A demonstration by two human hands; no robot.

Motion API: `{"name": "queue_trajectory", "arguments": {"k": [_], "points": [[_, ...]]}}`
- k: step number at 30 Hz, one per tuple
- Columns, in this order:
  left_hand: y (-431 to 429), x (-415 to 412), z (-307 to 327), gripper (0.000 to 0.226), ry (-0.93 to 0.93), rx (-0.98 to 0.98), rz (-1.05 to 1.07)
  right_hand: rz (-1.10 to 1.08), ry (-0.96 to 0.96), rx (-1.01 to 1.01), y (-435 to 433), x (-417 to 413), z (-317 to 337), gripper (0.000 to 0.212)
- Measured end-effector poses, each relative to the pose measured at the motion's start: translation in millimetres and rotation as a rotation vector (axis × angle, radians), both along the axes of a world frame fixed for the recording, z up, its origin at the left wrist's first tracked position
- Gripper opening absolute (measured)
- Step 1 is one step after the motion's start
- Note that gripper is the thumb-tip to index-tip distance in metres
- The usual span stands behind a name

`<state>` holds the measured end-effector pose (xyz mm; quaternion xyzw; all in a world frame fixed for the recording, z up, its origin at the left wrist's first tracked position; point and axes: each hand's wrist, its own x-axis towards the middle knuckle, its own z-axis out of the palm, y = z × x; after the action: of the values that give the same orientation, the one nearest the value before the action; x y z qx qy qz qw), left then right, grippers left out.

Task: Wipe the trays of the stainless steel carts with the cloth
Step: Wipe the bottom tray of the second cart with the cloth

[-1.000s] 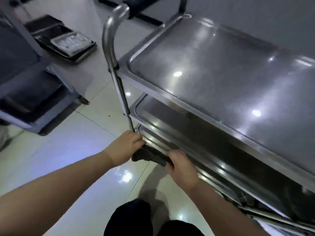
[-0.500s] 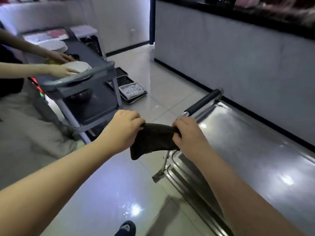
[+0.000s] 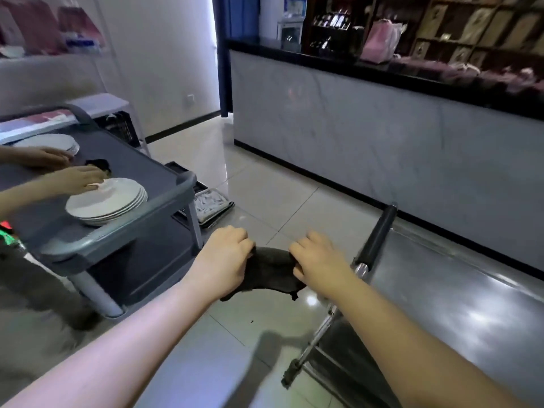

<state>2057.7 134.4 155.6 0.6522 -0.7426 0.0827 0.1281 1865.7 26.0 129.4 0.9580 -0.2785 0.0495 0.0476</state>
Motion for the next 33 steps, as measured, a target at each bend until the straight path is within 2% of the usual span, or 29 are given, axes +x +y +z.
{"name": "queue_trajectory", "arguments": {"k": [2,6,11,20,27,33], "points": [[-33,19,-6,0.006,0.005,0.019,-0.01,-0.047,-0.023,0.008,-23,13,1,0.017],[-111,48,-18,0.019,0.017,0.033,-0.037,-0.154,-0.069,-0.006,-84,30,1,0.016],[-214,74,-18,0.023,0.054,0.012,-0.045,-0.2,-0.212,0.004,-179,48,4,0.014],[-402,124,1,0.012,0.183,-0.088,-0.086,-0.343,-0.386,0.064,-346,95,24,0.007],[-602,137,28,0.009,0.247,-0.142,-0.286,-0.562,-0.472,0.015,-501,104,49,0.012],[-785,90,53,0.012,0.261,-0.159,-0.46,-0.795,-0.498,-0.092,-636,64,76,0.014]]}}
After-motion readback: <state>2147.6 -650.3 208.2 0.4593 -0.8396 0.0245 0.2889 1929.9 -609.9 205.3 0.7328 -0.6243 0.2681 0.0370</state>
